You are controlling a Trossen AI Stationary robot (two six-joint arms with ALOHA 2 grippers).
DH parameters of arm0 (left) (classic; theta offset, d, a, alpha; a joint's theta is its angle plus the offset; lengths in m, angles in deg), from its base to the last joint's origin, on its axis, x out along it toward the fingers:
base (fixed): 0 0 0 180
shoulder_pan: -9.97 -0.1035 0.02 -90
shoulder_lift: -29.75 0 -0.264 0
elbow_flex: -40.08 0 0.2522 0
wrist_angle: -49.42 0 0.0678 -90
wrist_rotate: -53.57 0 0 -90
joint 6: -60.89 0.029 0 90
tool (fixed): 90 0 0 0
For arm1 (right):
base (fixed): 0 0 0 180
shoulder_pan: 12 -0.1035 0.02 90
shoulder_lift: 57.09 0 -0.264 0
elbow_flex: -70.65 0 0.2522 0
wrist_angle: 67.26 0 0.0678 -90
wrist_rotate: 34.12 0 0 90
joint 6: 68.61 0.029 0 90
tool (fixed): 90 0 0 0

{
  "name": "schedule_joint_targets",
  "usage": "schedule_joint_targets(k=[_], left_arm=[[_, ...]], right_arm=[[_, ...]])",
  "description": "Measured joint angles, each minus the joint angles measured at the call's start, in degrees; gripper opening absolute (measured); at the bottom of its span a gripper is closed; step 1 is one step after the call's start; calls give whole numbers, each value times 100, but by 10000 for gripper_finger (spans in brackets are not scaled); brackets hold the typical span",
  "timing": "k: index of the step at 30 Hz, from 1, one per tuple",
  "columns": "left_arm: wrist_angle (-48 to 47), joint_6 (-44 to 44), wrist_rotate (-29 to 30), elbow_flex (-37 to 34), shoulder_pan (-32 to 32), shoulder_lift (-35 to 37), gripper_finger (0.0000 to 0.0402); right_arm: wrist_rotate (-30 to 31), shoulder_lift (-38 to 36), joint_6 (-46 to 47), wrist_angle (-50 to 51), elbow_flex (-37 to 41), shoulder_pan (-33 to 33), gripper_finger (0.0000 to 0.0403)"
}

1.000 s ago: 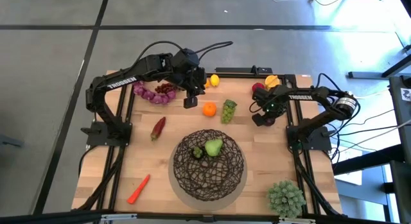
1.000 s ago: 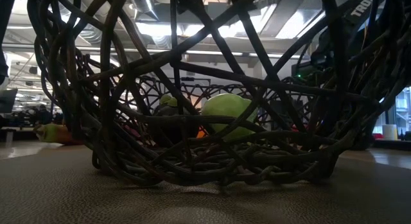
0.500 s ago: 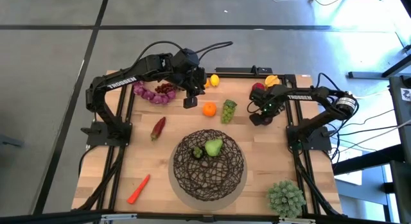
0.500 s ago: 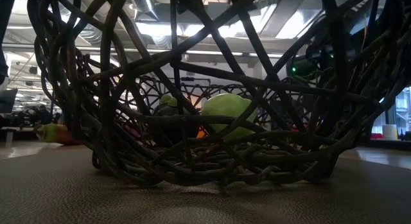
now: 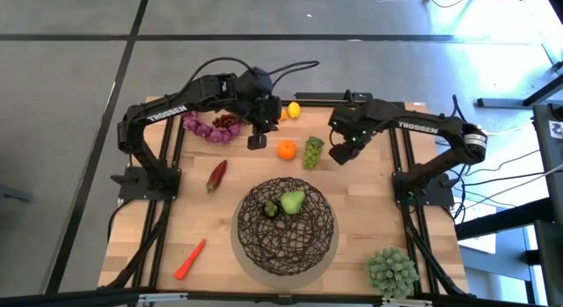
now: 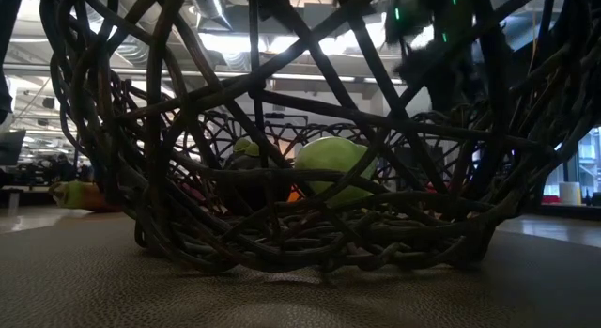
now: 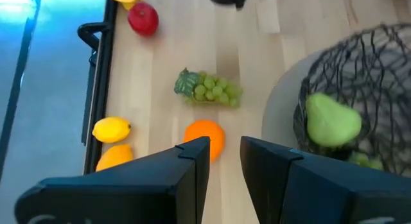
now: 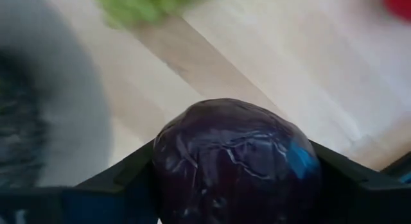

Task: Build produce basket
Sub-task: Put the plum into the mesh basket

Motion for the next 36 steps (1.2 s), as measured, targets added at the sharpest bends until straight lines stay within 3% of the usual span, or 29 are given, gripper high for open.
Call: schedule_joint_targets(k=[4,8,12,19,25,36], left_arm=[[-181,337,-288,0,-2,0,77],[-230,686,-1162,0,-2,0,76],[-289,844,-1649,0,4,0,76],[-654,677,-2279,-5,29,146,76],[-713,378,-2014,-4,346,481,76],[-776,-70,-1355,-2,906,792,76]], right_arm=[[96,-7,365,190,-857,-527,267],[338,-9,832,138,-1414,-1080,267],[618,-9,1540,-118,-1557,-1615,267],[605,1,1945,-1161,-1282,-2641,267],[792,107,2174,-1643,-915,-3183,267],[438,1178,2017,-2283,-781,-3604,267]])
